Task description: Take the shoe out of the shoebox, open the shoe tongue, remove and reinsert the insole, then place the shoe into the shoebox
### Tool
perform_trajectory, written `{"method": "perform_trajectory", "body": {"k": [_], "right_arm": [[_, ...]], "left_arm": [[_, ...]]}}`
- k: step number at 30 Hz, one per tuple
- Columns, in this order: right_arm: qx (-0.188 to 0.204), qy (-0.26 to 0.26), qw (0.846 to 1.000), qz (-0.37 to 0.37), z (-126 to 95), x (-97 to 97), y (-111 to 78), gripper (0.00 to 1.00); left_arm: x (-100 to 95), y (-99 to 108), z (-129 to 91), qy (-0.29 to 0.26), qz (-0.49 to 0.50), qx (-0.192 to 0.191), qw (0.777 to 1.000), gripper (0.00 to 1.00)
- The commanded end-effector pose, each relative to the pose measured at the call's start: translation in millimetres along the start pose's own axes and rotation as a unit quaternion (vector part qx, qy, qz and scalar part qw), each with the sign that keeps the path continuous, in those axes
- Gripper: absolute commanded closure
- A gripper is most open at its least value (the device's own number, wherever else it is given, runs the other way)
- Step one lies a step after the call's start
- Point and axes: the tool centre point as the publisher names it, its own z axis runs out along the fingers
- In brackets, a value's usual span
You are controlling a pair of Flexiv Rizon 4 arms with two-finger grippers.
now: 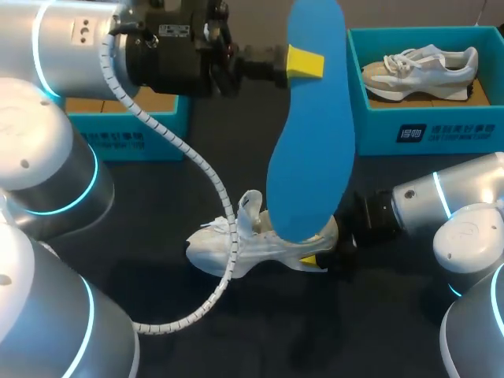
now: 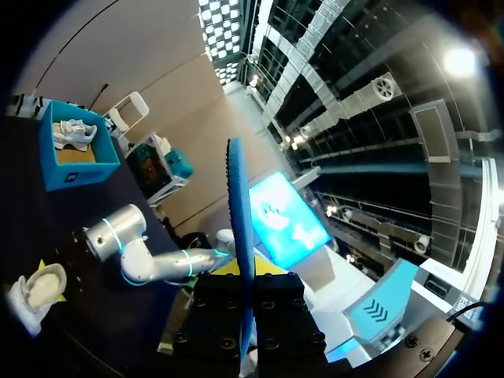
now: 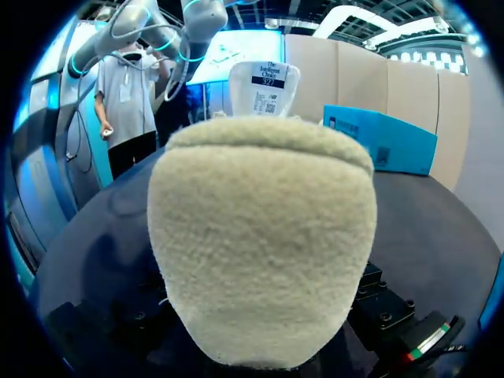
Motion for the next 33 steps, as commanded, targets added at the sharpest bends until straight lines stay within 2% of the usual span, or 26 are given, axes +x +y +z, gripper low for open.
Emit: {"method": "perform_trajectory", "body": {"k": [1, 27, 28, 29, 30, 33], "right_arm": [[0.003, -0.001, 1.0, 0.0, 1.9, 1.4, 0.0, 1.0], [0.003, -0.001, 1.0, 0.0, 1.9, 1.4, 0.0, 1.0], [0.003, -0.001, 1.0, 0.0, 1.9, 1.4, 0.0, 0.88], [0.003, -0.001, 1.0, 0.0, 1.9, 1.4, 0.0, 0.51], [0.003, -0.001, 1.0, 0.0, 1.9, 1.4, 0.0, 0.0], [0.003, -0.001, 1.0, 0.0, 1.9, 1.4, 0.0, 0.0]], "left_arm": [[0.3, 6.6, 3.5, 0.003, -0.004, 0.004, 1.0, 1.0], [0.2, 10.0, 6.7, 0.002, -0.006, 0.004, 1.0, 1.0], [0.2, 10.0, 6.7, 0.002, -0.006, 0.004, 1.0, 1.0], [0.2, 10.0, 6.7, 0.002, -0.006, 0.004, 1.0, 1.0], [0.2, 10.0, 6.7, 0.002, -0.006, 0.004, 1.0, 1.0], [0.2, 10.0, 6.7, 0.002, -0.006, 0.004, 1.0, 1.0]]}}
